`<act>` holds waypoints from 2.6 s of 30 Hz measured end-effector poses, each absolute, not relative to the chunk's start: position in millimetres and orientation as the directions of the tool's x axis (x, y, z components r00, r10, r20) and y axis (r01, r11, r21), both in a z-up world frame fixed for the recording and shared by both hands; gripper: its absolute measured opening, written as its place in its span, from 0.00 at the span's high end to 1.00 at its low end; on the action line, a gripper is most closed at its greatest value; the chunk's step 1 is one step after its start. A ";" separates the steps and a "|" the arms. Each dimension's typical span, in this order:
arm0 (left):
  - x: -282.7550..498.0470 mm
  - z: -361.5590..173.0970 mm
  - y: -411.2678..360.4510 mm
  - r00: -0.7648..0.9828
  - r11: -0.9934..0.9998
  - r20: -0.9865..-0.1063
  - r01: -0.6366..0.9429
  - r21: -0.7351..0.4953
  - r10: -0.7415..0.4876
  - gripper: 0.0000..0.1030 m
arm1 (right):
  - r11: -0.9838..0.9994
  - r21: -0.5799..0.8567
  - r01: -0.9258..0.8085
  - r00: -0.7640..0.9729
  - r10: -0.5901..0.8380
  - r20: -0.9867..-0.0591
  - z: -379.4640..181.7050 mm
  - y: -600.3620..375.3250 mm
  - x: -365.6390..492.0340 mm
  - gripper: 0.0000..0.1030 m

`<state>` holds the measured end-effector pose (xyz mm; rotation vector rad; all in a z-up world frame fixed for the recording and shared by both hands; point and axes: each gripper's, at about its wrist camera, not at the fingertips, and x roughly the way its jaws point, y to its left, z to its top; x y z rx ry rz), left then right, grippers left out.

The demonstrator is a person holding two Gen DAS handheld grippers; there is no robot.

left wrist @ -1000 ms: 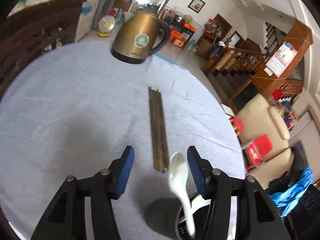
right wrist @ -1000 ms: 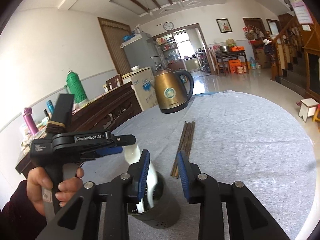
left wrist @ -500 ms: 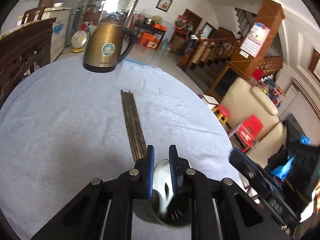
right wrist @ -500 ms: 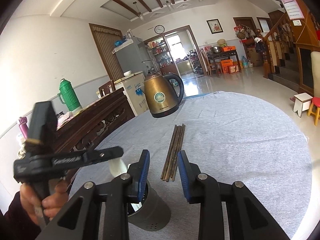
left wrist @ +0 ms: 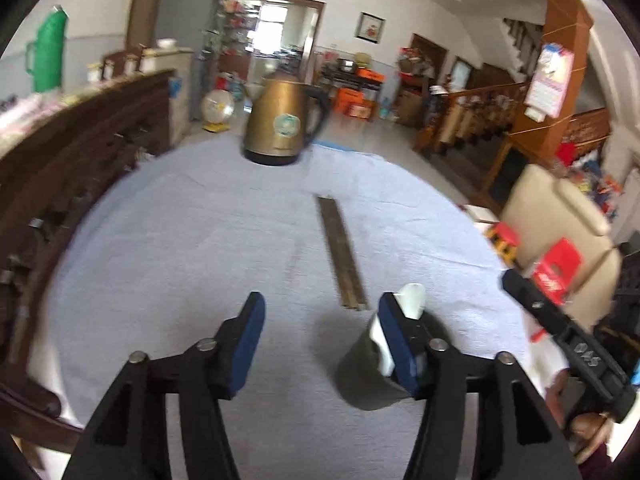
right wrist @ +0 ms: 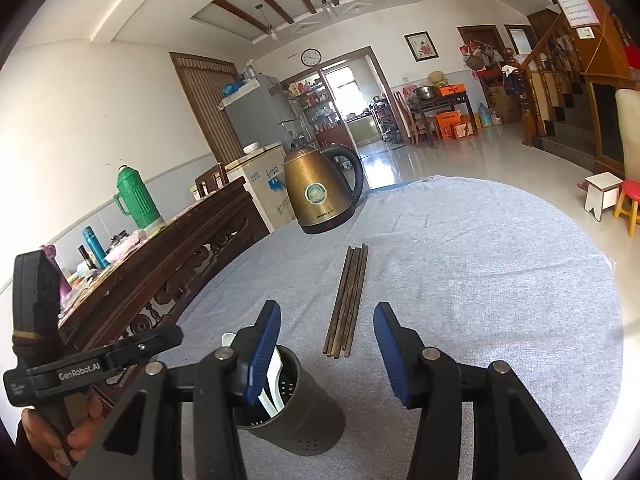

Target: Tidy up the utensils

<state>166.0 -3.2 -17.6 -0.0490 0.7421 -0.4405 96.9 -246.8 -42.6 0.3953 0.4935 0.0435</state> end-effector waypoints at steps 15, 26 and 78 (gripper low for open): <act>157.9 -6.8 -1.2 0.751 0.981 -0.656 0.172 0.085 -0.075 0.33 | 0.949 0.313 0.028 0.863 0.135 -0.487 -27.9 -215.9 93.9 0.50; 152.0 2.9 2.4 0.792 0.980 -0.608 0.154 0.122 -0.049 0.24 | 0.952 0.305 0.028 0.863 0.131 -0.488 -24.3 -213.0 89.9 0.50; 335.3 -86.1 -28.0 0.543 0.981 -0.836 0.193 0.034 -0.078 0.24 | 0.885 0.442 0.146 0.544 0.301 -0.783 -127.7 -286.6 381.4 0.63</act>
